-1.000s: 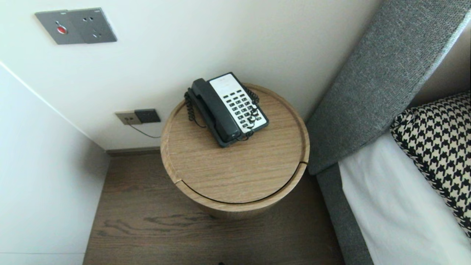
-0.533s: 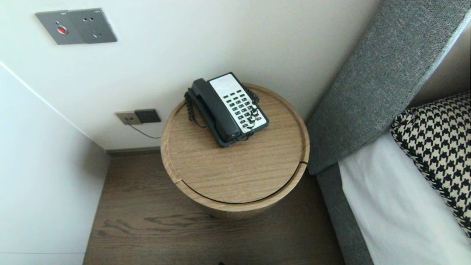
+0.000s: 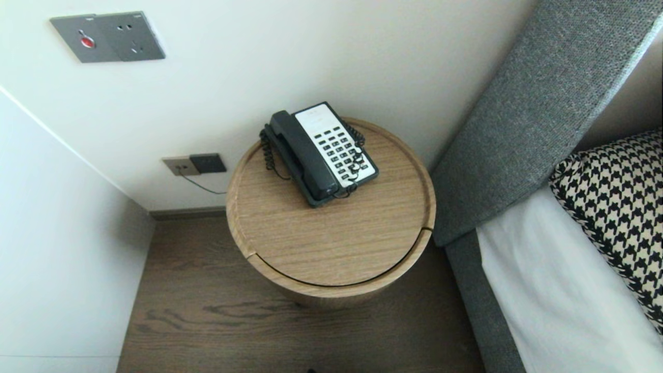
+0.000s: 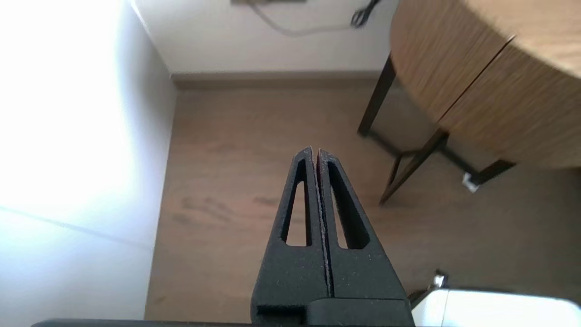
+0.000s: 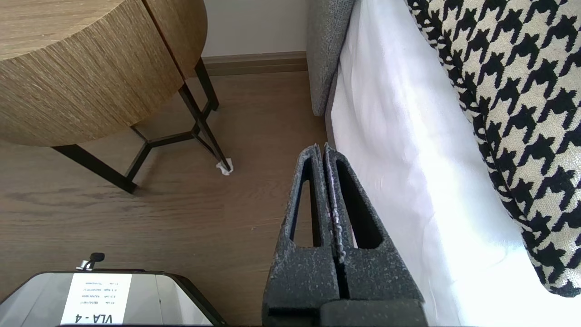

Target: Open the nightstand drawer

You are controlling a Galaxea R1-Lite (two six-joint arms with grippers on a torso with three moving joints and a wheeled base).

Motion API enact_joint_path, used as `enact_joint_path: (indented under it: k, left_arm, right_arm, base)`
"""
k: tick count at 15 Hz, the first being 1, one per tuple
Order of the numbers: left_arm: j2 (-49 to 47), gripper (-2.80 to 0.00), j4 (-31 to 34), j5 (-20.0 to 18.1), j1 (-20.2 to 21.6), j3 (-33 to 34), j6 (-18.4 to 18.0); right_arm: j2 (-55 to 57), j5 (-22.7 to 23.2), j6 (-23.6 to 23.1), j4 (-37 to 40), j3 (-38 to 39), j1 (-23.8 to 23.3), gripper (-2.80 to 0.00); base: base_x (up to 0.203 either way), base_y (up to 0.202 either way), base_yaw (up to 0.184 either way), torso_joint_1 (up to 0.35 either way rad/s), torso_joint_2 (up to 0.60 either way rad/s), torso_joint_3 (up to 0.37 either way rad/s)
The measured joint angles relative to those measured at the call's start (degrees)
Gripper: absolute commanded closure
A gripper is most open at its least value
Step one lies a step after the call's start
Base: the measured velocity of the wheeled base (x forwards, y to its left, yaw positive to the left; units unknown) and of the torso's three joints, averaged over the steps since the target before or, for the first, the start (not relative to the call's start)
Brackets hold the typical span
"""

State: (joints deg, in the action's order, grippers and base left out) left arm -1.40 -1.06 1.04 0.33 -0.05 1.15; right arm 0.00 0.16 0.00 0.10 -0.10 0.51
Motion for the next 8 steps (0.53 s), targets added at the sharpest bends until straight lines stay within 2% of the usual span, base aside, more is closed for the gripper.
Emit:
enact_joint_path:
  k: [8]
  left_arm:
    - [1.42, 0.0, 0.1, -0.01, -0.09, 0.05, 0.03]
  right_arm:
    - [0.0, 0.0, 0.0, 0.0, 0.0, -0.07, 0.0]
  base:
    - [0.0, 0.0, 0.0, 0.0, 0.0, 0.0]
